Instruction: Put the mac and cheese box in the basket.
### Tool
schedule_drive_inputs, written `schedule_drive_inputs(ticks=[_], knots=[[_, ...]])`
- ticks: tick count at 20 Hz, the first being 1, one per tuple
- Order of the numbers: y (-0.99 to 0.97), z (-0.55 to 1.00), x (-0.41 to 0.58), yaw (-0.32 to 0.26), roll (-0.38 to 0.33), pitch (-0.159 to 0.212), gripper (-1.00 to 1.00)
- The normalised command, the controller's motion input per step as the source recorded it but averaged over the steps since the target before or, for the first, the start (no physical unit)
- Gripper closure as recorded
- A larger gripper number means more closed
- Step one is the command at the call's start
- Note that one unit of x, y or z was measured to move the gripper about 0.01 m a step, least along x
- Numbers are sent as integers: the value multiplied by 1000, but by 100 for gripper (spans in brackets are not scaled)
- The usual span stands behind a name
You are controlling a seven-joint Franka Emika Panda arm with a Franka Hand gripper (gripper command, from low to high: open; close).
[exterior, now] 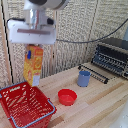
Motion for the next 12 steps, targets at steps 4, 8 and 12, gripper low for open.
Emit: schedule_drive_inputs(ticks=[4, 8, 12], knots=[[511, -901, -4, 95, -130, -75, 100], [266, -290, 17, 131, -213, 75, -100], [43, 296, 95, 11, -172, 95, -100]])
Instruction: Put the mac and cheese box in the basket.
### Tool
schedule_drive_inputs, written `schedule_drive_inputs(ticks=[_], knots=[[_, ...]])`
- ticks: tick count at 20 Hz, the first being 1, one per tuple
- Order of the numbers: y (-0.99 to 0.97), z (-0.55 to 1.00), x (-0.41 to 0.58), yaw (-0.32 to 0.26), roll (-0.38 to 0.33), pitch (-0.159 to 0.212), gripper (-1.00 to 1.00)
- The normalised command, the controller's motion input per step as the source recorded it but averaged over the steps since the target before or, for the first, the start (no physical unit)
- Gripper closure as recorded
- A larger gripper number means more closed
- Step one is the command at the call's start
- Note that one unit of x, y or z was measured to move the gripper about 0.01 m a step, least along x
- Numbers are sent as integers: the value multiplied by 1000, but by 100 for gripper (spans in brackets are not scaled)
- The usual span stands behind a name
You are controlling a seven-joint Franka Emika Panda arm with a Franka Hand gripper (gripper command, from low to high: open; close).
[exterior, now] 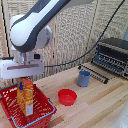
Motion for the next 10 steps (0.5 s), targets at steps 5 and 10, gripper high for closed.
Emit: schedule_drive_inputs(ticks=[5, 10], knots=[[-77, 425, 75, -66, -6, 35, -100], [-67, 502, 111, -45, 4, 22, -100]])
